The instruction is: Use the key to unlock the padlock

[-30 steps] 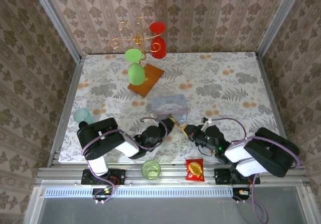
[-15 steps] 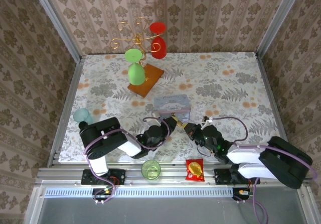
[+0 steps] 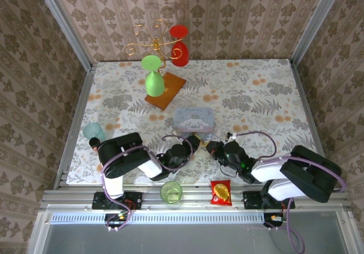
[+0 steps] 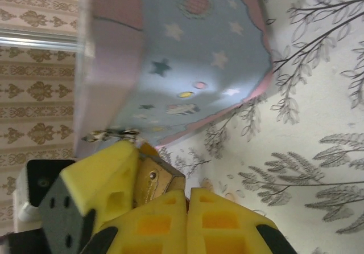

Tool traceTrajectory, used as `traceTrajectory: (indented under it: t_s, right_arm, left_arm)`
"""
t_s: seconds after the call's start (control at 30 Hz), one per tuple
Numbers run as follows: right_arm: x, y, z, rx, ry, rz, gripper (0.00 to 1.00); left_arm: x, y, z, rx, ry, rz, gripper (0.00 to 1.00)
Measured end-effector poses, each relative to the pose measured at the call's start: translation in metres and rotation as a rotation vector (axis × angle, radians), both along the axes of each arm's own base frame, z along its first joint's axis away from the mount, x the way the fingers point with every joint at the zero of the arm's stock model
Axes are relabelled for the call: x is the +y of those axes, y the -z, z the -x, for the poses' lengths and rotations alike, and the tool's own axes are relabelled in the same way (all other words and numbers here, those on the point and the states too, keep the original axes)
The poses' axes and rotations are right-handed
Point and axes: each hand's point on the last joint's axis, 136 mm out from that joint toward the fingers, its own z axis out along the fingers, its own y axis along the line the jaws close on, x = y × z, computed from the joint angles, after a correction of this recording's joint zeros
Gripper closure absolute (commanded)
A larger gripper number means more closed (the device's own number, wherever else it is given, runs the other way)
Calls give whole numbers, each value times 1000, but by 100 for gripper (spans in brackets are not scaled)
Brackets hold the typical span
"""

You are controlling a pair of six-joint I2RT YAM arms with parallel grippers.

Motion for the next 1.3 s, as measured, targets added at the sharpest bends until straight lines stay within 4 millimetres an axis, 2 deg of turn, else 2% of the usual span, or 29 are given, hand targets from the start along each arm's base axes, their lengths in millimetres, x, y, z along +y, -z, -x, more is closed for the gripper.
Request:
traceTrajectory:
  t_s: [0.1, 0.2, 0.27, 0.43, 0.67, 0.93, 1.03, 1.2, 1.3]
  right_arm:
    - [4, -2, 5, -2, -20, -2, 100]
    - [3, 6, 11, 21, -30, 33, 100]
    - [4, 10, 15, 33, -40, 51, 100]
    - [5, 12, 18, 33, -43, 61, 100]
    - [9, 9, 18, 20, -59, 72, 100]
    - [12, 14, 16, 26, -62, 77, 100]
    - [12, 15, 16, 26, -62, 78, 100]
    - [12, 14, 16, 26, -62, 78, 100]
    - [13, 15, 16, 23, -71, 90, 100]
  left_arm:
    - [-13, 5, 14, 14, 67, 4, 68]
    - [-17, 13, 18, 25, 96, -6, 73]
    - [-18, 16, 20, 31, 108, -11, 73]
    - [-18, 16, 21, 24, 122, -18, 58]
    - [-13, 7, 23, 4, 134, -10, 49]
    - [-2, 6, 20, -13, 110, -26, 49]
    - [2, 8, 20, -16, 101, -33, 55]
    - [7, 12, 17, -26, 87, -59, 80]
    - [8, 11, 15, -31, 84, -63, 87]
